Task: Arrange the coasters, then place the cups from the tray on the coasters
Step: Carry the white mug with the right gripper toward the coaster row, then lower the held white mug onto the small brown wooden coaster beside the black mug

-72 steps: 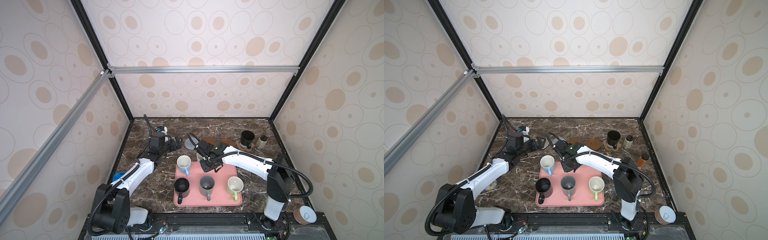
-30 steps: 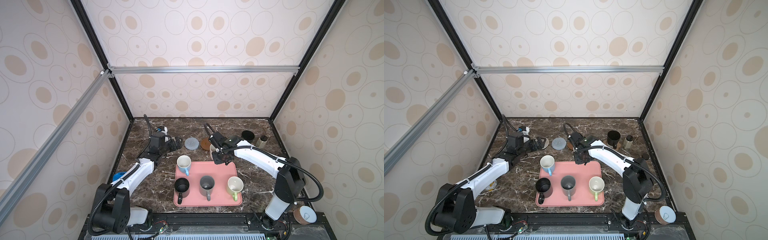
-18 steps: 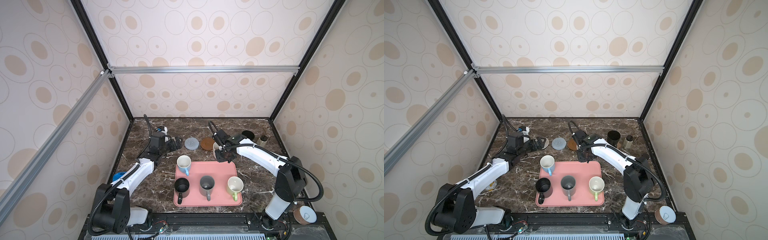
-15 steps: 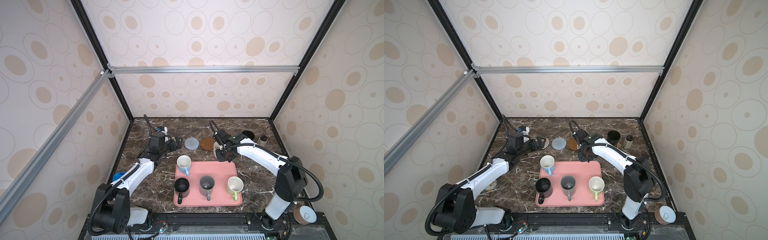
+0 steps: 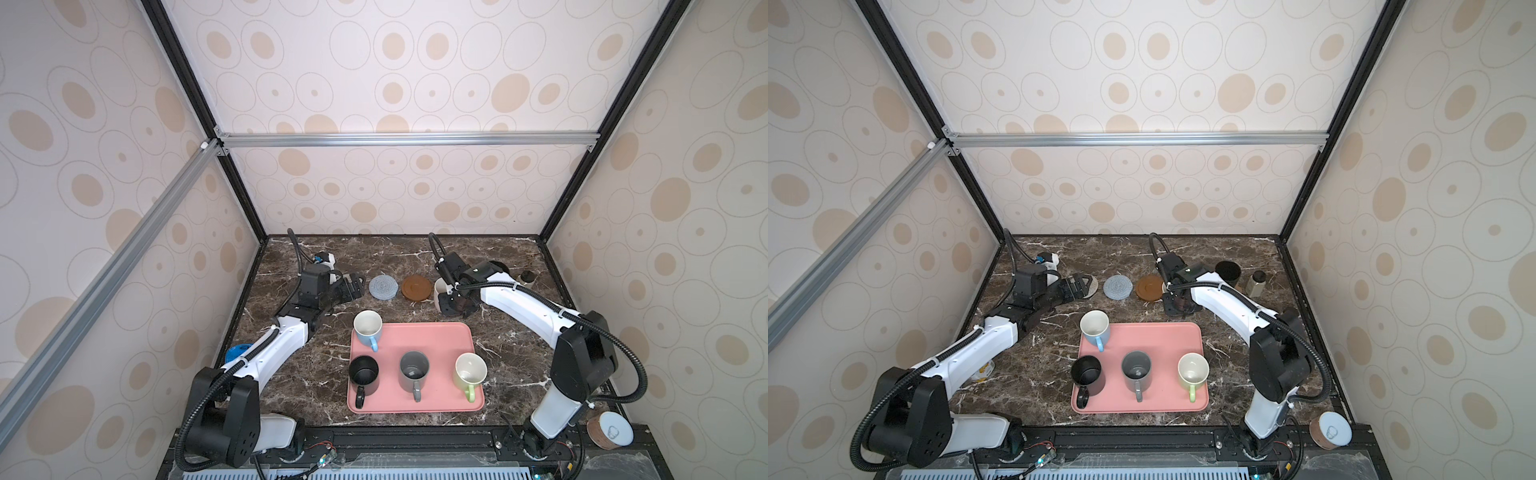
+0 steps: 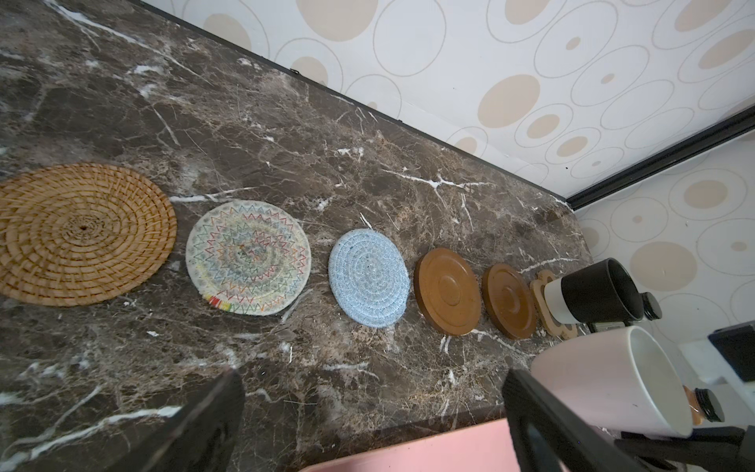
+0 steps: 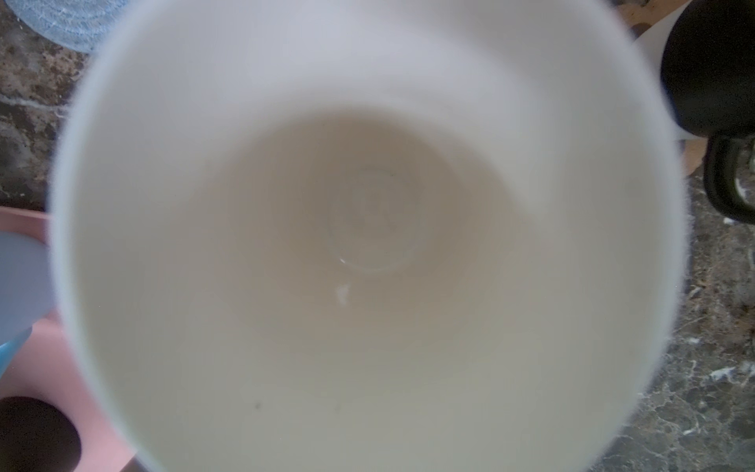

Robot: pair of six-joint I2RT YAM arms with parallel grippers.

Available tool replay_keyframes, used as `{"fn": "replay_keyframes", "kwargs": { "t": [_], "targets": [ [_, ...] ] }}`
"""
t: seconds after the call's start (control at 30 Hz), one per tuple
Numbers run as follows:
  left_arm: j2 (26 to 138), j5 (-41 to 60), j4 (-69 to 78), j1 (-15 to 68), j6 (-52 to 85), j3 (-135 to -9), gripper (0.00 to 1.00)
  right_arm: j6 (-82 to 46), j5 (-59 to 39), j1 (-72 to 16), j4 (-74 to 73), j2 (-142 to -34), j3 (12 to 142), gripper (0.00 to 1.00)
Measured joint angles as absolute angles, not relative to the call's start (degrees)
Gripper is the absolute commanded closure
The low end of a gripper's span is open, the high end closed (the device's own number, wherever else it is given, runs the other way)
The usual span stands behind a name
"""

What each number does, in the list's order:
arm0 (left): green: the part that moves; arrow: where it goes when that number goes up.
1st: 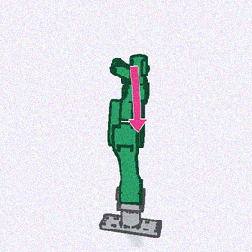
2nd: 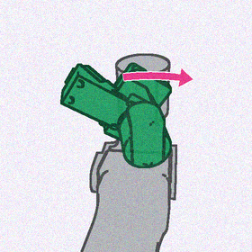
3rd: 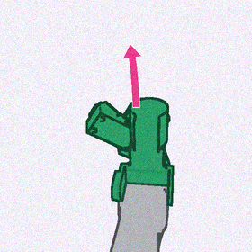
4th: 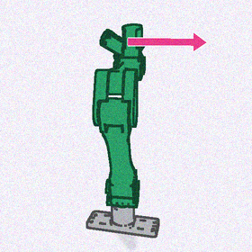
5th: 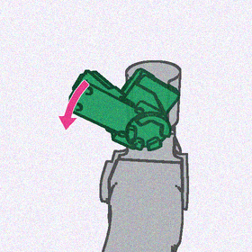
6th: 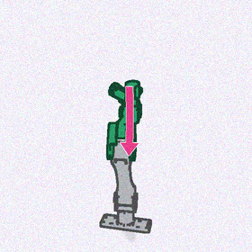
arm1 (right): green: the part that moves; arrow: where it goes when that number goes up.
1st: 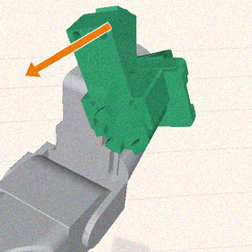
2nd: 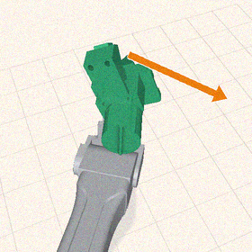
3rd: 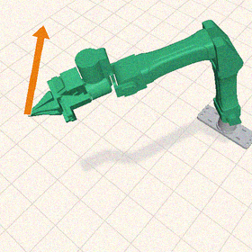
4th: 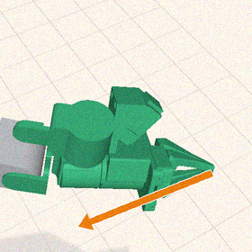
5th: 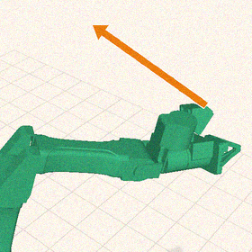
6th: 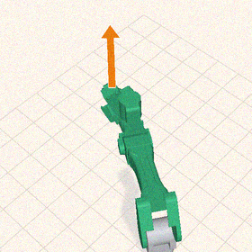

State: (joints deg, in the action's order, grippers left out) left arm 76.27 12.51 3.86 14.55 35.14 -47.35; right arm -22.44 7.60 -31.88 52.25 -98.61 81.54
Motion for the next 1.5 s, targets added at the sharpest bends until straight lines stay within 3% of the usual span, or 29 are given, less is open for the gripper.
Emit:
{"fn": "replay_keyframes", "kwargs": {
  "t": [1.5],
  "targets": [
    [74.65,12.27,3.88,14.17,35.14,-46.57,0.00,-18.06,6.85,-25.32,51.40,-108.44,89.25,0.91]
  ]
}}
